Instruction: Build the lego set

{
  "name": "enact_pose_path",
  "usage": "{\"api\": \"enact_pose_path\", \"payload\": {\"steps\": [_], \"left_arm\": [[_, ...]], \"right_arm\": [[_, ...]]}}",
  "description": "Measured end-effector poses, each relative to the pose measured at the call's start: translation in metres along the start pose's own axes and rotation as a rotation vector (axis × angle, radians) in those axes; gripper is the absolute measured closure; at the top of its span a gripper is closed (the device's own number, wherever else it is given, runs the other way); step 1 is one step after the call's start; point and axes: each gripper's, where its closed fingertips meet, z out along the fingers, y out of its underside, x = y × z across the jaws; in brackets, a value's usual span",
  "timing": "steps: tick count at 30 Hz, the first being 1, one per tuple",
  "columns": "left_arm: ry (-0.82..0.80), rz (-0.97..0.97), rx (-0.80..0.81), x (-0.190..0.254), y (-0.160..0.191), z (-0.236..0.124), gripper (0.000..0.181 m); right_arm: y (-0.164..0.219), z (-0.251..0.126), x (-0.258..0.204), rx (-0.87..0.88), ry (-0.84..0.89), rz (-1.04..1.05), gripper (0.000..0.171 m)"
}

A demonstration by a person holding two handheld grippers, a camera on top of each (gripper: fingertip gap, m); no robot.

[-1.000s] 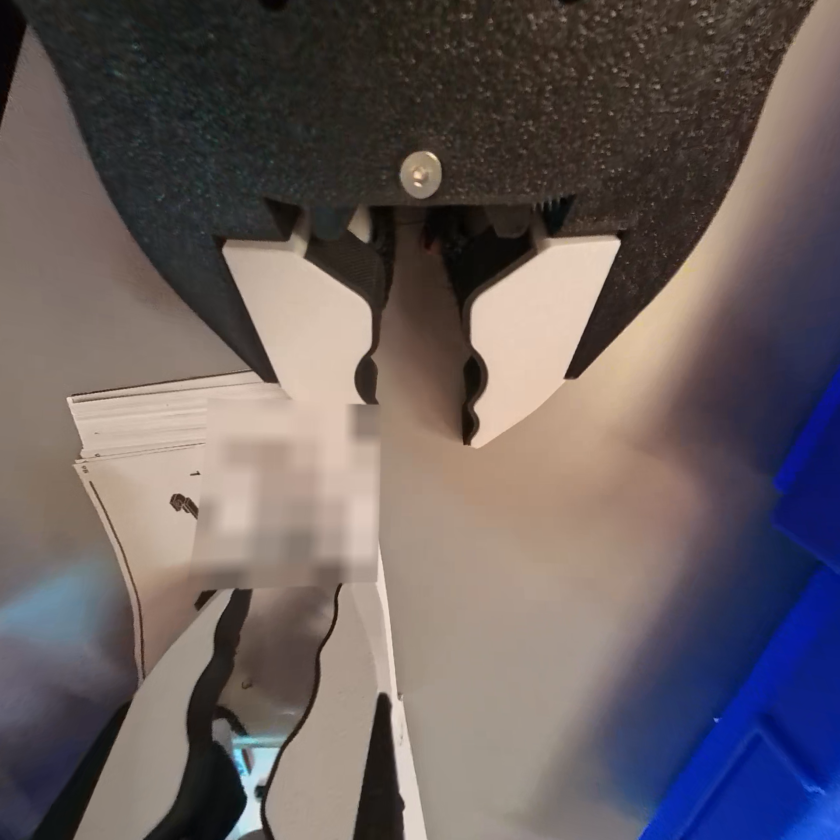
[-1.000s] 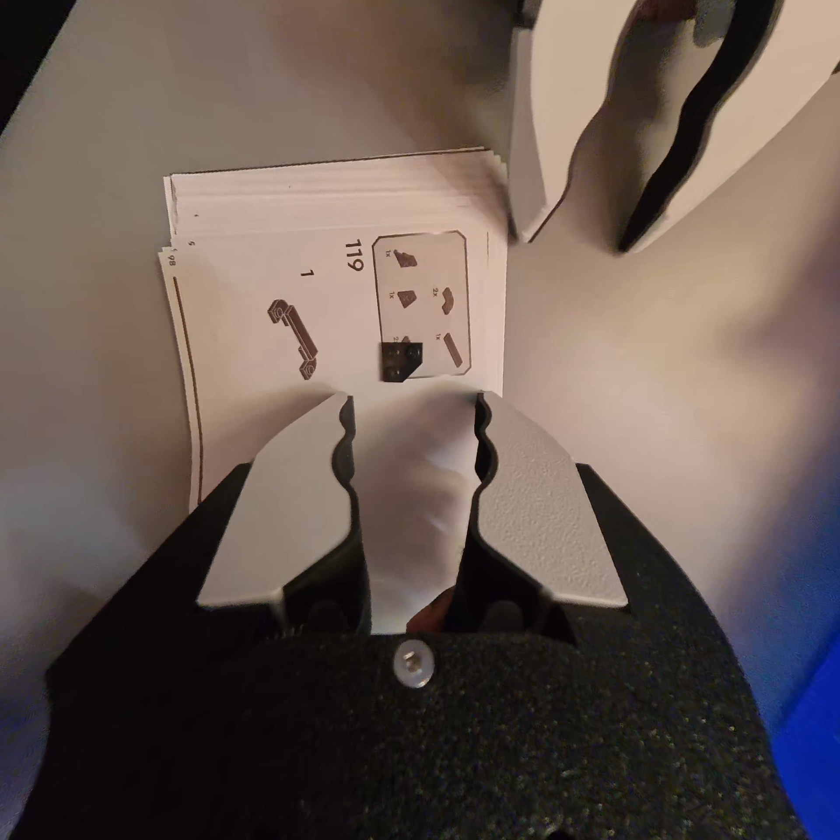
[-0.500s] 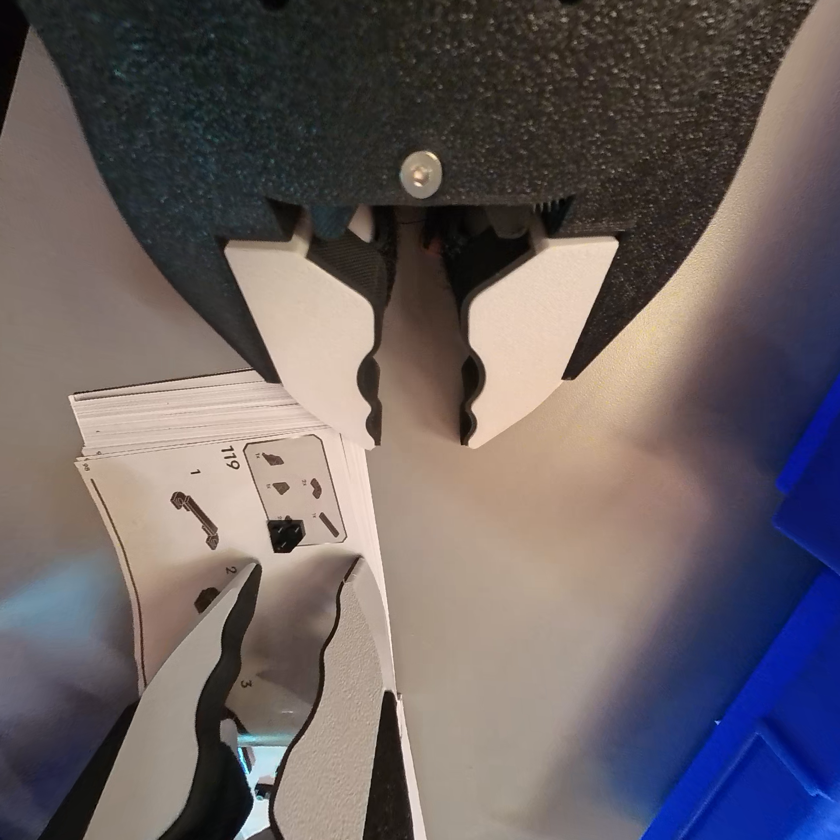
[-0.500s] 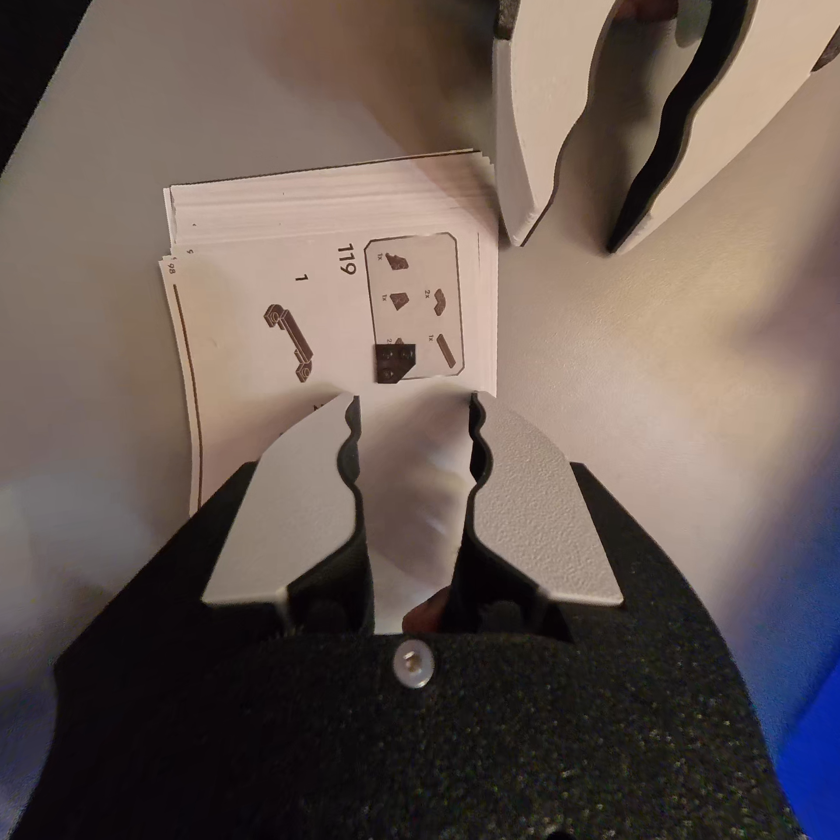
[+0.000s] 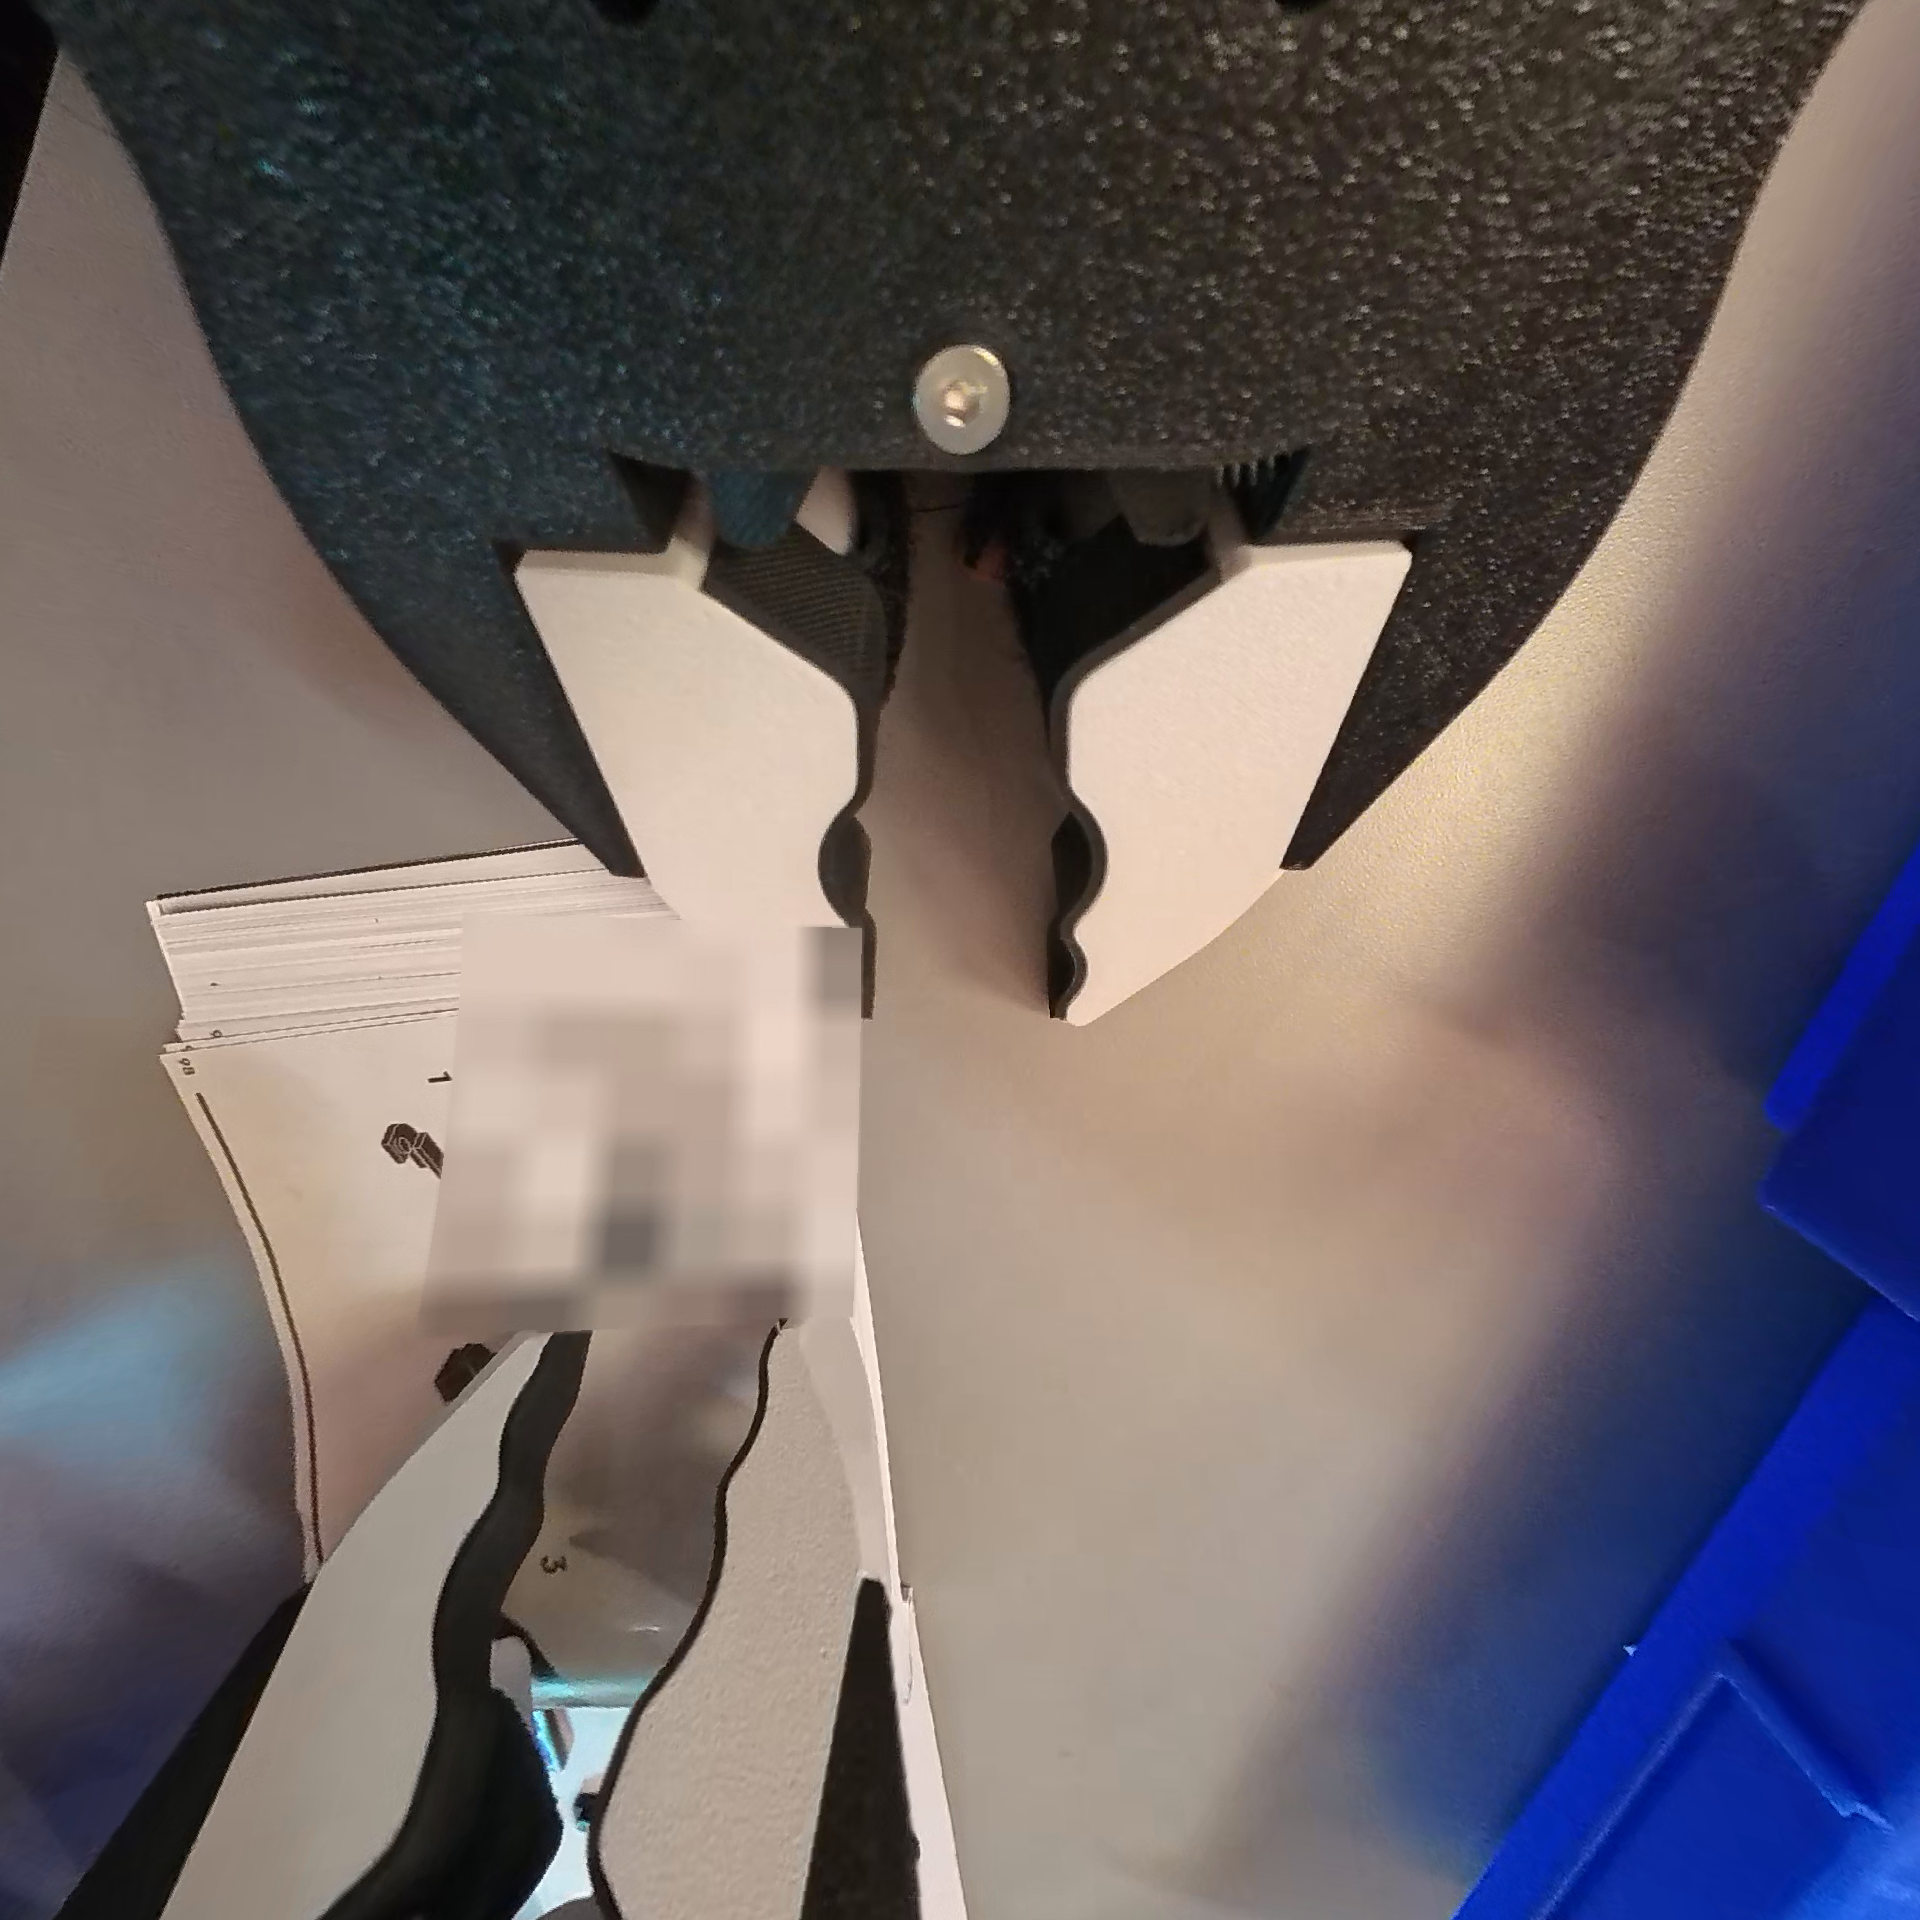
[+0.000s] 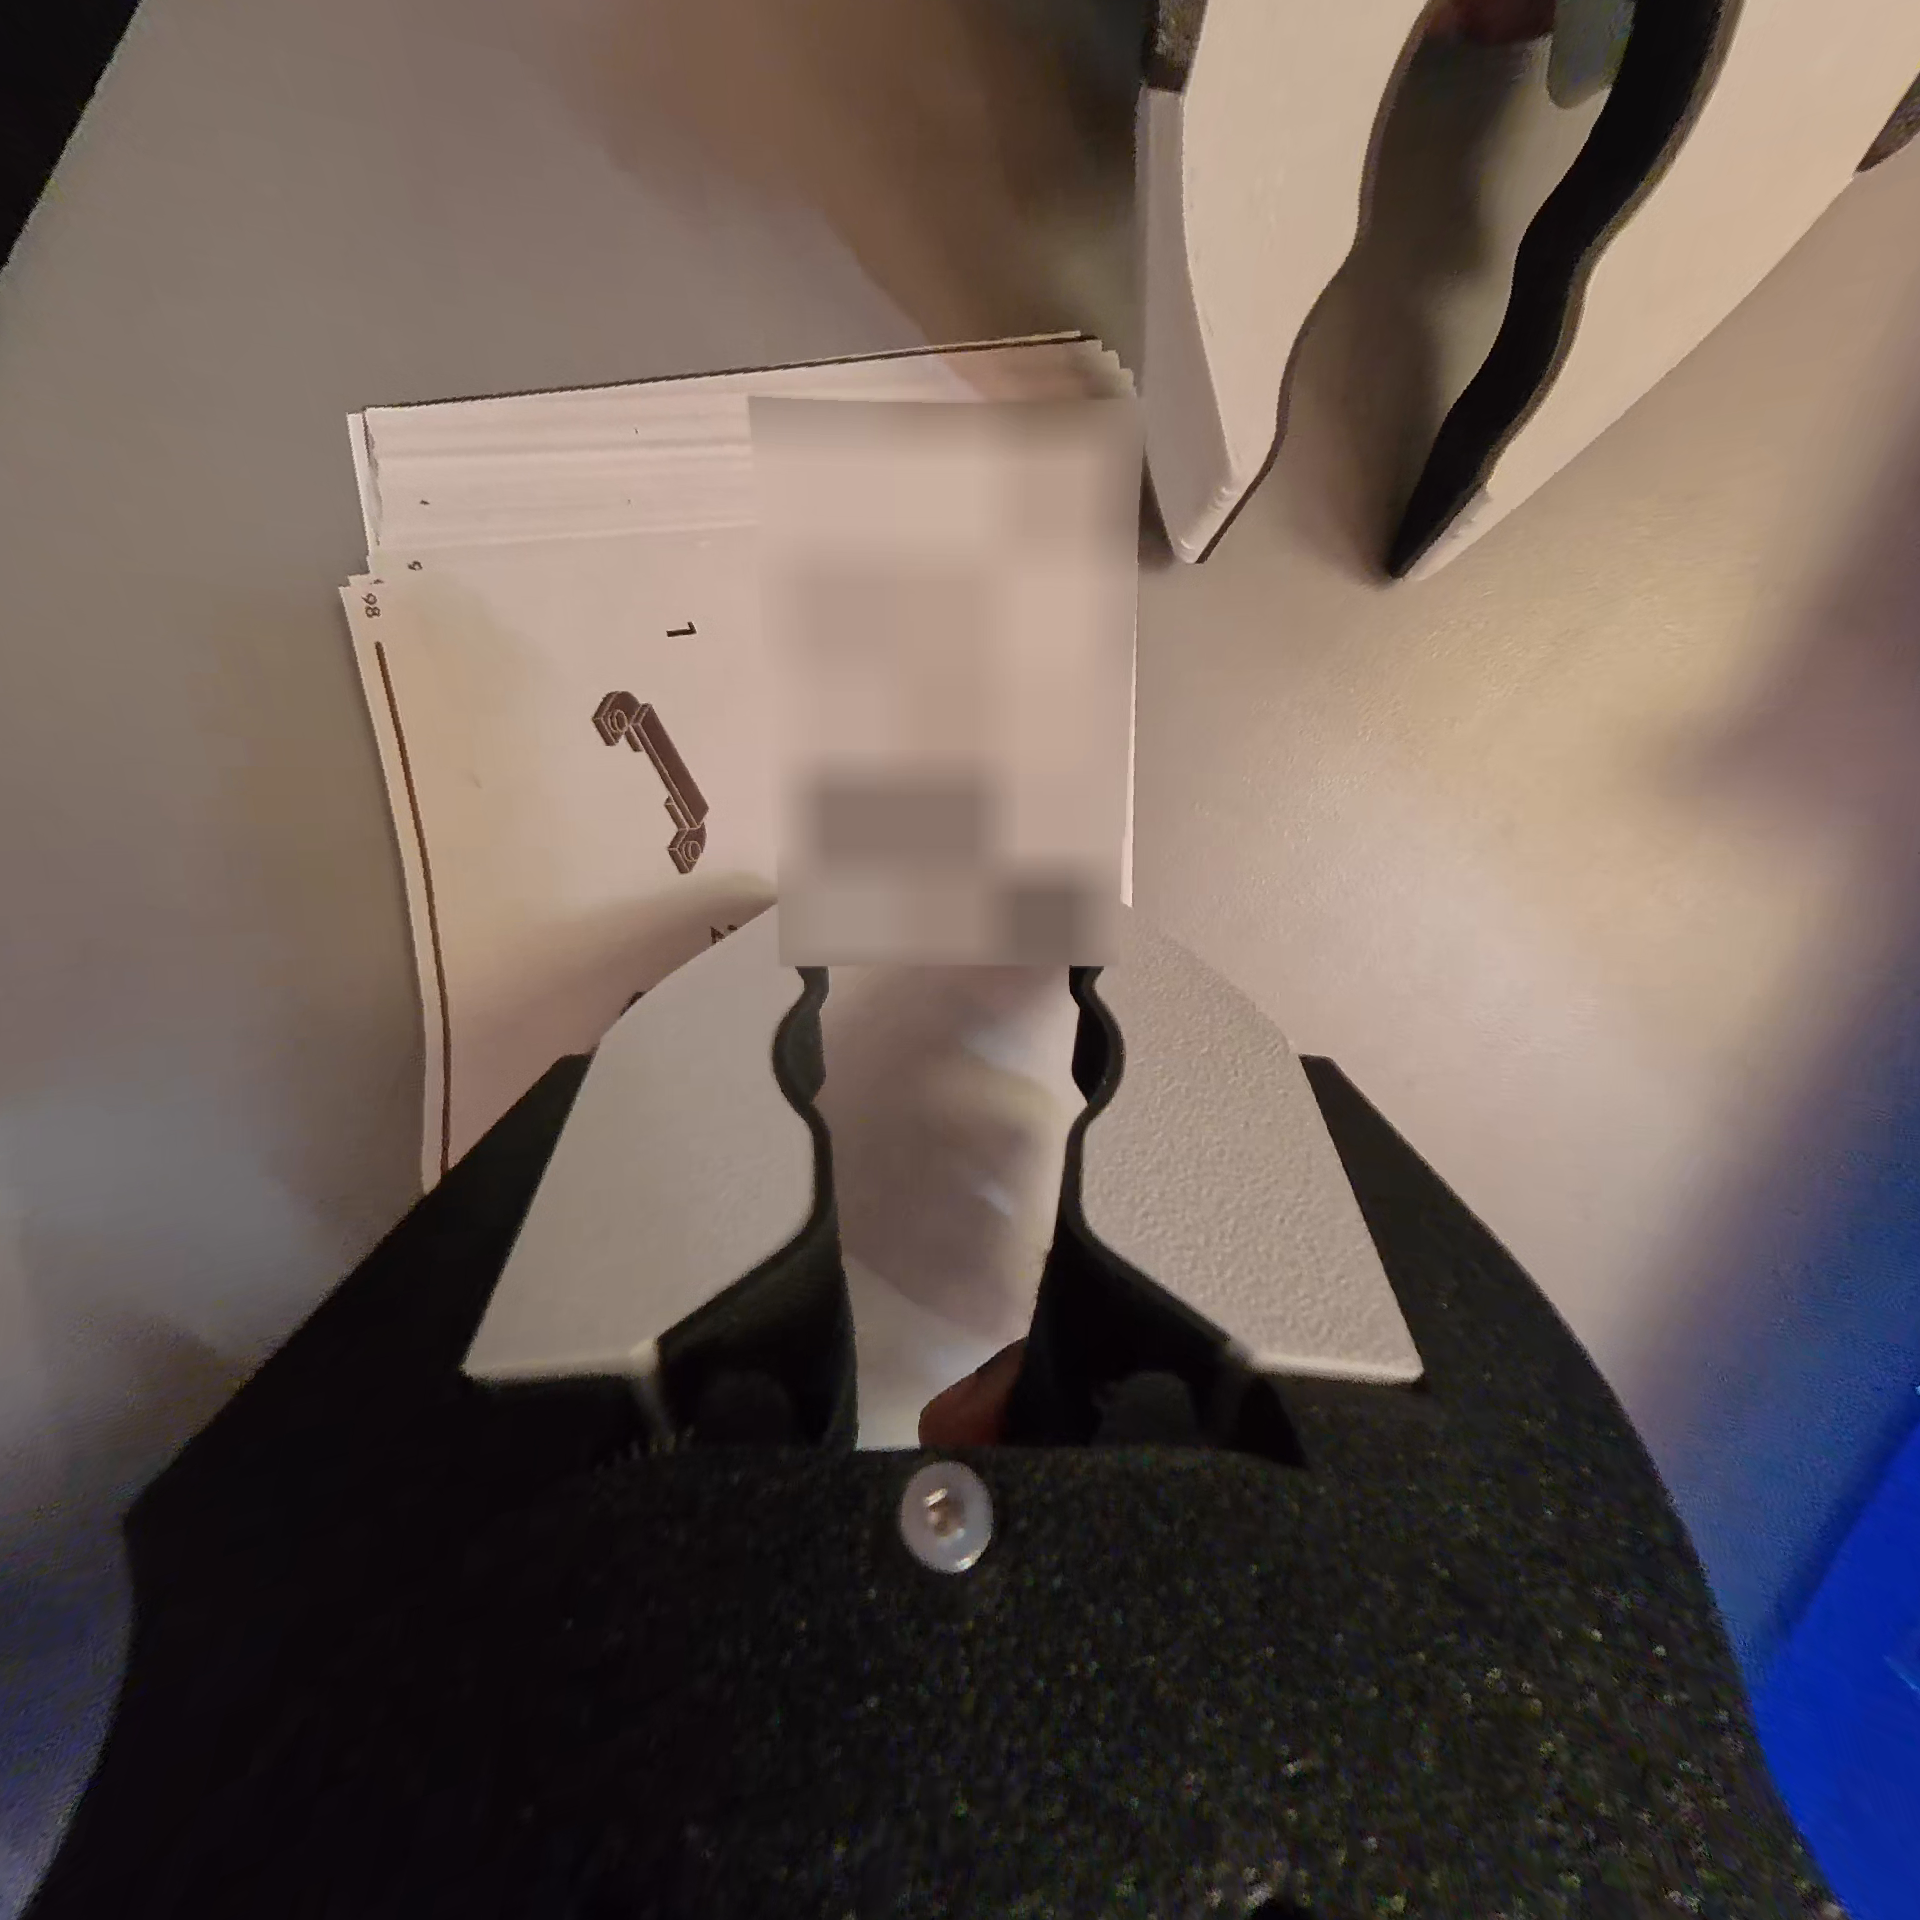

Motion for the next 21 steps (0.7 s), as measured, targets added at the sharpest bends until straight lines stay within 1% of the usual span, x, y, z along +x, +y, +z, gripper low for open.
{"api": "enact_pose_path", "payload": {"steps": [7,9,11,13,16,19,21], "left_arm": [[0.0,0.0,0.0,0.0,0.0,0.0,0.15],[0.003,-0.005,0.001,0.0,0.0,0.0,0.15],[0.008,-0.011,0.002,0.0,0.0,0.0,0.15],[0.007,-0.01,0.002,0.0,0.0,-0.001,0.15],[0.004,-0.009,0.002,-0.001,0.0,-0.001,0.15],[-0.005,0.001,0.0,-0.001,0.0,-0.001,0.15],[-0.014,0.009,-0.001,-0.002,0.0,0.0,0.15]], "right_arm": [[0.0,0.0,0.001,0.014,0.002,0.016,0.126],[0.0,0.0,-0.002,0.008,-0.022,0.018,0.121],[0.002,-0.007,-0.002,-0.034,-0.022,0.027,0.119],[-0.002,-0.032,-0.002,-0.015,0.022,0.035,0.121],[-0.001,-0.092,-0.012,-0.003,0.128,0.093,0.124],[0.015,-0.158,-0.045,-0.024,0.262,0.171,0.124],[0.032,-0.195,-0.072,-0.034,0.385,0.249,0.129]]}}
